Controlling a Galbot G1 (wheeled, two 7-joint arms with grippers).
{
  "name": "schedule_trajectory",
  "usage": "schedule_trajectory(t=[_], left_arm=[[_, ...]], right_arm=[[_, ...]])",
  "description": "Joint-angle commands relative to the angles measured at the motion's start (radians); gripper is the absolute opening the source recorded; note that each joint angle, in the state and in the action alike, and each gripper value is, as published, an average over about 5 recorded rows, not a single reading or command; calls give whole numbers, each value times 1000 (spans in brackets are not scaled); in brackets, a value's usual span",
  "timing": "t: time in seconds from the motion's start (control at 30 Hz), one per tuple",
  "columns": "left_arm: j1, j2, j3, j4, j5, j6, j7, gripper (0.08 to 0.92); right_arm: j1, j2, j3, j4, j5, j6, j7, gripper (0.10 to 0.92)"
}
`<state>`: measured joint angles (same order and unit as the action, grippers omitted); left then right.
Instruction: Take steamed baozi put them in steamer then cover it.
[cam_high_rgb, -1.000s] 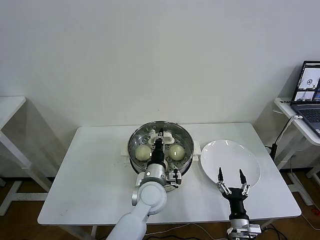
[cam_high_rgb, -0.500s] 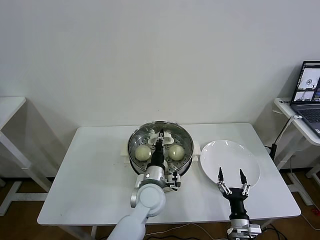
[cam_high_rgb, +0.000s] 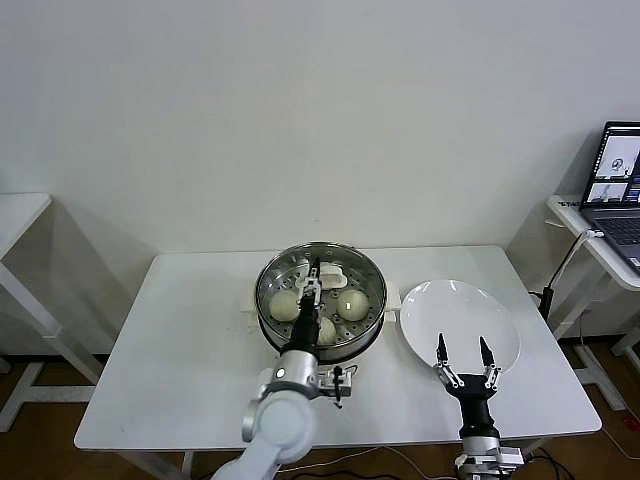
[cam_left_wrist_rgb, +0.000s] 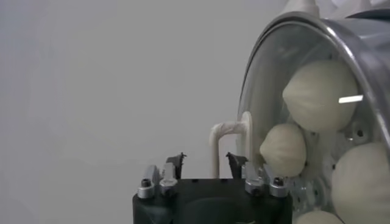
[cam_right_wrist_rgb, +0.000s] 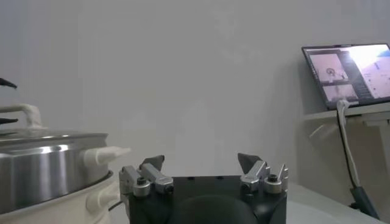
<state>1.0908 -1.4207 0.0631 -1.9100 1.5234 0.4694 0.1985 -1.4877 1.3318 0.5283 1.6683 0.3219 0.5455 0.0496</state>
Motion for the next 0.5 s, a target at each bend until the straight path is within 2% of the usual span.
schedule_trajectory(t=[0.03,0.13,0.23,0.33,0.5], left_arm=[[257,100,-141,-355,-236,-61,-197,738],[364,92,-306,-412,-509,-195,-313,801],[439,61,-465,-431,-799,-357,-377,820],[467,10,-617,-406,-1018,-464,-380,822],[473,-67,-798,-297,-1249,-547,-288,823]], right_arm=[[2,-3,-3,9,1,-17,1,823],[-5,-7,1,41,0,-56,-2,823],[-18,-15,9,80,-3,-96,-10,823],[-27,-23,14,117,-5,-128,-13,823],[-30,-26,24,178,-14,-168,-16,823]])
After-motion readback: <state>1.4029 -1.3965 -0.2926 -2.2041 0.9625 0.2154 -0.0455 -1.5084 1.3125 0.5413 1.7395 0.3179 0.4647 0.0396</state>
